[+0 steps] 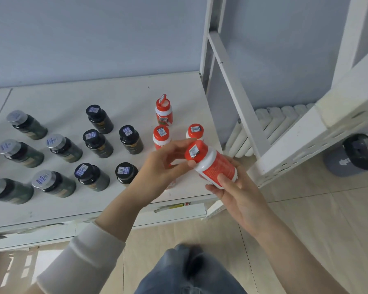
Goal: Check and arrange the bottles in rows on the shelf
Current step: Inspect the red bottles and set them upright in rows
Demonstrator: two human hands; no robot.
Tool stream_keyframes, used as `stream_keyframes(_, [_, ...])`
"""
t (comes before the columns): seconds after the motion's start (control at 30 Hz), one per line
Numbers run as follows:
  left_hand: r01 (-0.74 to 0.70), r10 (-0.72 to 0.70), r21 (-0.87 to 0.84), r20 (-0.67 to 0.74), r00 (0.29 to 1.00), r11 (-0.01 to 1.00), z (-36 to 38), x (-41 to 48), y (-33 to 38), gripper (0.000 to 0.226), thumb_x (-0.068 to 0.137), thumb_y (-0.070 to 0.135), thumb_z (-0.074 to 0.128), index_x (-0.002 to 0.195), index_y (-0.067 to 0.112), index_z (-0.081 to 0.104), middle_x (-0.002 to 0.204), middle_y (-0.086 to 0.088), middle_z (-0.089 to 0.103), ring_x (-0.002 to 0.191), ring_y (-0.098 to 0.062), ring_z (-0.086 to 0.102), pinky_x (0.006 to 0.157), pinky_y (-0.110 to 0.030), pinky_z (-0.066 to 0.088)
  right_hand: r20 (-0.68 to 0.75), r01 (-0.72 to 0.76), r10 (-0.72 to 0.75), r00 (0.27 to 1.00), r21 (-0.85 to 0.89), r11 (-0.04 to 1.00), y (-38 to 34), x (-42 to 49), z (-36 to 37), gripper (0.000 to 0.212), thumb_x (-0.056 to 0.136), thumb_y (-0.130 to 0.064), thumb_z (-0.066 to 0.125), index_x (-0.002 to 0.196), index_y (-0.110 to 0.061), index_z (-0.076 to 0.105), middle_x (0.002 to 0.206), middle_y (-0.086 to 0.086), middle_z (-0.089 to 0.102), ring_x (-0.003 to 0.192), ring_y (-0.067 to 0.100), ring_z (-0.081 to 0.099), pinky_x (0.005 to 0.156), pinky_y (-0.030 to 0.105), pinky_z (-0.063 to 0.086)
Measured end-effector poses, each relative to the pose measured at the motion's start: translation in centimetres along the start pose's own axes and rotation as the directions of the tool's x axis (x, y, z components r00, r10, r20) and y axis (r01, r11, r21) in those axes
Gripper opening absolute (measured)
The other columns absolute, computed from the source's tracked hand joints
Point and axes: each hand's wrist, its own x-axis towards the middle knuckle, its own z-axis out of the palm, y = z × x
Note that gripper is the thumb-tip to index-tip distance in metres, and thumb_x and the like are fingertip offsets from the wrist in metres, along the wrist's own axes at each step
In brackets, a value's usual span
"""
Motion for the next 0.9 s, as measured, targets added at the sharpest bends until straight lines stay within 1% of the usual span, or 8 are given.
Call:
stream_keyframes(0.2, [0.023, -0.035, -0.171, -0.069, 0.997, 0.985, 1.0, -0.1, -0.5, 0.032, 0.082, 0.025, 0.065, 0.114, 0.023, 0.059, 0.113, 0.001, 0.067, 0.106, -0.015, 0.063, 0.085, -0.024, 0.052, -0.085, 0.137, -0.168, 0.982, -0.291, 0.947, -0.2, -0.9, 0.7, 0.054, 0.069, -0.02, 0.08, 0.114, -0.026, 0.05, 0.106, -0.003, 0.063, 0.094, 0.009, 0.065, 0.077, 0.022, 0.054])
stream_keyframes(0.37, [0.076, -0.083, -0.387, -0.003, 0.997, 0.919, 0.2, -0.1, -0.4, 0.033, 0.086, 0.013, 0.059, 0.117, 0.022, 0.057, 0.114, 0.005, 0.068, 0.11, -0.02, 0.062, 0.089, -0.028, 0.053, -0.033, -0.002, 0.001, 0.999, -0.043, 0.999, -0.9, -1.2, 0.8, 0.069, 0.06, -0.041, 0.08, 0.117, -0.015, 0.051, 0.104, 0.004, 0.069, 0.098, 0.022, 0.068, 0.07, 0.025, 0.056])
stream_keyframes(0.5, [0.14, -0.149, -0.326, -0.004, 0.989, 0.935, 0.5, -0.1, -0.4, 0.034, 0.078, 0.027, 0.055, 0.112, 0.026, 0.056, 0.113, 0.002, 0.068, 0.107, -0.02, 0.064, 0.092, -0.033, 0.052, -0.113, 0.121, -0.151, 0.982, -0.241, 0.963, -0.5, -1.2, 1.3, 0.05, 0.062, -0.016, 0.075, 0.106, -0.022, 0.051, 0.106, -0.006, 0.066, 0.098, 0.008, 0.067, 0.076, 0.023, 0.056])
stream_keyframes(0.6, [0.186, -0.198, -0.224, -0.029, 0.98, 0.957, 0.4, 0.4, -0.2, 0.03, 0.075, 0.034, 0.056, 0.106, 0.032, 0.056, 0.112, 0.004, 0.066, 0.103, -0.017, 0.066, 0.093, -0.034, 0.052, -0.137, 0.087, -0.135, 0.981, -0.307, 0.948, -0.4, -1.0, 1.4, 0.05, 0.065, -0.016, 0.074, 0.107, -0.024, 0.049, 0.115, -0.002, 0.061, 0.101, 0.012, 0.066, 0.082, 0.029, 0.057])
stream_keyframes(0.67, [0.195, -0.202, -0.183, -0.023, 0.979, 0.964, 0.2, 0.8, -0.1, 0.028, 0.079, 0.03, 0.058, 0.107, 0.03, 0.056, 0.111, 0.006, 0.065, 0.1, -0.013, 0.066, 0.087, -0.026, 0.054, -0.133, 0.047, -0.124, 0.983, -0.471, 0.881, -0.7, -0.7, 1.1, 0.046, 0.072, -0.012, 0.075, 0.106, -0.026, 0.048, 0.113, -0.009, 0.058, 0.099, 0.008, 0.064, 0.078, 0.02, 0.056])
stream_keyframes(0.73, [0.179, -0.179, -0.008, -0.021, 0.984, 0.984, 0.2, 1.3, 0.1, 0.034, 0.084, 0.022, 0.061, 0.117, 0.025, 0.053, 0.116, 0.007, 0.062, 0.1, -0.008, 0.064, 0.078, -0.014, 0.053, -0.103, 0.018, -0.141, 0.985, -0.745, 0.667, -1.4, -0.4, 0.7, 0.044, 0.075, -0.017, 0.074, 0.108, -0.026, 0.046, 0.112, -0.013, 0.055, 0.1, 0.005, 0.059, 0.073, 0.014, 0.054])
stream_keyframes(0.8, [0.16, -0.158, 0.3, -0.032, 0.987, 0.94, 0.5, 1.9, -0.1, 0.044, 0.083, 0.019, 0.066, 0.124, 0.023, 0.05, 0.121, 0.005, 0.058, 0.105, -0.007, 0.059, 0.08, -0.012, 0.049, -0.051, -0.021, -0.093, 0.994, -0.955, 0.295, -2.1, -0.3, 0.5, 0.047, 0.08, -0.026, 0.07, 0.119, -0.021, 0.044, 0.123, -0.005, 0.05, 0.107, 0.012, 0.056, 0.081, 0.021, 0.051])
stream_keyframes(0.9, [0.093, -0.119, 0.666, -0.006, 0.993, 0.74, 1.7, 2.8, -0.8, 0.051, 0.08, 0.021, 0.07, 0.127, 0.02, 0.049, 0.128, 0.001, 0.055, 0.116, -0.016, 0.054, 0.098, -0.028, 0.044, -0.009, 0.004, 0.047, 0.999, -0.962, -0.274, -2.6, -0.3, 0.6, 0.049, 0.088, -0.037, 0.058, 0.129, -0.018, 0.038, 0.128, 0.001, 0.048, 0.112, 0.02, 0.054, 0.084, 0.031, 0.045])
